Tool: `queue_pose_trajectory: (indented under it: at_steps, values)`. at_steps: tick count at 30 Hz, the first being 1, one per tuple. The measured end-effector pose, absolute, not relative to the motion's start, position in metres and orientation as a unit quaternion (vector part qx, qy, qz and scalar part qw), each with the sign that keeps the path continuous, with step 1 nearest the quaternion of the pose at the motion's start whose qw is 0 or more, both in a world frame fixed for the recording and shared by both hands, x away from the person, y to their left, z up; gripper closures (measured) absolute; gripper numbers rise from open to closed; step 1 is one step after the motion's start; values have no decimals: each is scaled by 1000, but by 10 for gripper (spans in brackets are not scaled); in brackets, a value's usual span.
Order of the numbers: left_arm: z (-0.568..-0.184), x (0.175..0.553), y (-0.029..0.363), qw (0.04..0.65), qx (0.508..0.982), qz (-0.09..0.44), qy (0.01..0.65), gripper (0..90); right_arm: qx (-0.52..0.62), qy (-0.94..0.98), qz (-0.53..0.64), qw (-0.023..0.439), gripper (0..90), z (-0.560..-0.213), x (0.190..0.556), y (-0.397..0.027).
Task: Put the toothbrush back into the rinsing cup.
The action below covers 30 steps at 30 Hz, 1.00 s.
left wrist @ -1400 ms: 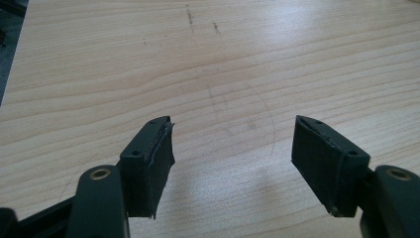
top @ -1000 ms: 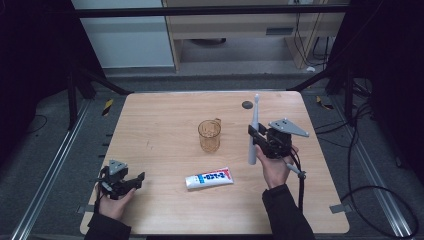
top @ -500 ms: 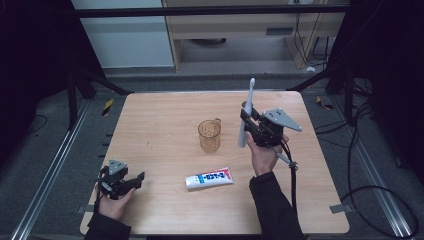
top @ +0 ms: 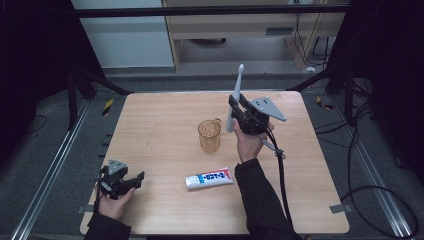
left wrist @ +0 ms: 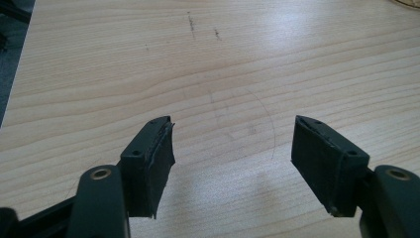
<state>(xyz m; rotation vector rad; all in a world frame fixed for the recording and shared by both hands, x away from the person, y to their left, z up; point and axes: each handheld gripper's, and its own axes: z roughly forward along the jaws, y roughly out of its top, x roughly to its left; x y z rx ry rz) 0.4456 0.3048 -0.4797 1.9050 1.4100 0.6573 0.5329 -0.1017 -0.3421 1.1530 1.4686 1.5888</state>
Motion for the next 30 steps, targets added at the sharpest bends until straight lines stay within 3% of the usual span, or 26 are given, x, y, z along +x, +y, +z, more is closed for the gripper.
queue_pose_trajectory:
  at_steps: [30]
  values:
    - [-480, 446, 305, 336, 729, 252, 540, 320, 433, 569, 611, 340, 675, -364, 564, -67]
